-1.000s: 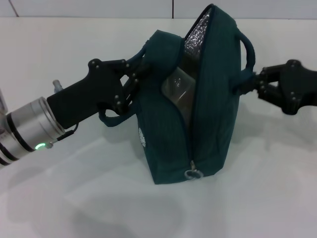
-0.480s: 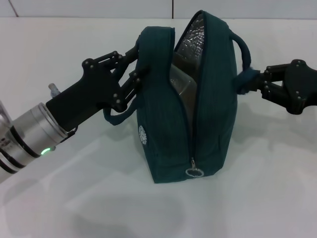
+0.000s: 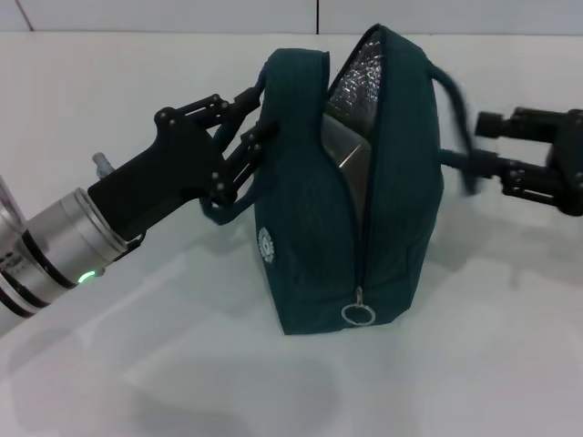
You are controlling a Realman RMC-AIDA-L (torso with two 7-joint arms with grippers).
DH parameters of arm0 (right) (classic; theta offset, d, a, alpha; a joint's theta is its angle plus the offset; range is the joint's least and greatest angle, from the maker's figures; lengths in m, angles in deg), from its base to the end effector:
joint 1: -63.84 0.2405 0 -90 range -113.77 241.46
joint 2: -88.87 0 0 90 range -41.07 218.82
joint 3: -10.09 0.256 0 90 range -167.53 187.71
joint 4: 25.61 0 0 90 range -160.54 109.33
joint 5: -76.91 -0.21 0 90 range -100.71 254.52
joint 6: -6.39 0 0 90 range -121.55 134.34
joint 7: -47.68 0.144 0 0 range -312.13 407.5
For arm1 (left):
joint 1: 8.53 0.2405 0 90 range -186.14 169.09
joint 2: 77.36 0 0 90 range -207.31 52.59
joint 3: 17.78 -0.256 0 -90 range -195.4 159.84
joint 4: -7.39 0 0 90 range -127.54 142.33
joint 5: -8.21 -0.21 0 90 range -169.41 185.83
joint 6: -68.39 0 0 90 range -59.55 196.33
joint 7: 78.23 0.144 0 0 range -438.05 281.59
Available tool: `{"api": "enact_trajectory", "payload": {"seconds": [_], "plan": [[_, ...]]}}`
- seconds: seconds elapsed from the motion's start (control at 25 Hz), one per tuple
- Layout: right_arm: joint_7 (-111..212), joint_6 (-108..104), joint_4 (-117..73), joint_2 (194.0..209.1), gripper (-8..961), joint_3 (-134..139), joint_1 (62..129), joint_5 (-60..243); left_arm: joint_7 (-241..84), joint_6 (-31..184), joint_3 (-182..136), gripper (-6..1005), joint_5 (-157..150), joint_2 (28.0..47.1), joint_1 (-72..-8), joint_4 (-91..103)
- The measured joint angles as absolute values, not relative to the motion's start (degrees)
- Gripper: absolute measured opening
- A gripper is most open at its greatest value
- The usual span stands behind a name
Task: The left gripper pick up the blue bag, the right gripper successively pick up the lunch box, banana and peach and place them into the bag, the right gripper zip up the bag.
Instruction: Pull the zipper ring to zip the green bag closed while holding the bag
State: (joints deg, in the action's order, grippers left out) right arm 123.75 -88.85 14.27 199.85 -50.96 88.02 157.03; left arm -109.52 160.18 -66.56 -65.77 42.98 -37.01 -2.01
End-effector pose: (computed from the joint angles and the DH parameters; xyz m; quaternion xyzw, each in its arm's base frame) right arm 0.2358 0.3200 0.0506 -0.9150 0.1223 0.3665 0.1159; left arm -0.2486 0.3008 -0.0364 -0.8444 -0.0609 -0.4354 0.3062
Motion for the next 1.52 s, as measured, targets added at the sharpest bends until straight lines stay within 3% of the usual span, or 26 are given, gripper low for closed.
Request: {"api": "enact_trajectory", "payload": {"seconds": [0.16,0.4,0.48,0.76,1.52], "plan": [[119.39,-96.19,14.42,200.97,521,-46.66,86.17,157.41,-109.49,160.16,-66.56,308,-65.77,42.96,-37.00,-2.01],[115.79,-104.13,14.67,200.71,580,-47.00,85.46,162.98,-109.47,160.14,-66.56,309,-65.78,42.96,-37.00,-2.01],[116.29,-104.12,14.82,201.10,580,-47.08,86.05,166.52,-109.46,160.13,-66.56,310,-65.80,42.96,-37.00,-2.01],[118.65,-91.62,10.44,204.64,580,-50.44,90.78,180.75,-109.43,160.14,-66.56,311,-65.80,43.05,-37.00,-2.01],[118.92,-77.46,4.05,205.06,548,-68.67,95.41,171.68,-109.43,160.56,-66.56,314,-65.80,43.14,-37.00,-1.93]]}}
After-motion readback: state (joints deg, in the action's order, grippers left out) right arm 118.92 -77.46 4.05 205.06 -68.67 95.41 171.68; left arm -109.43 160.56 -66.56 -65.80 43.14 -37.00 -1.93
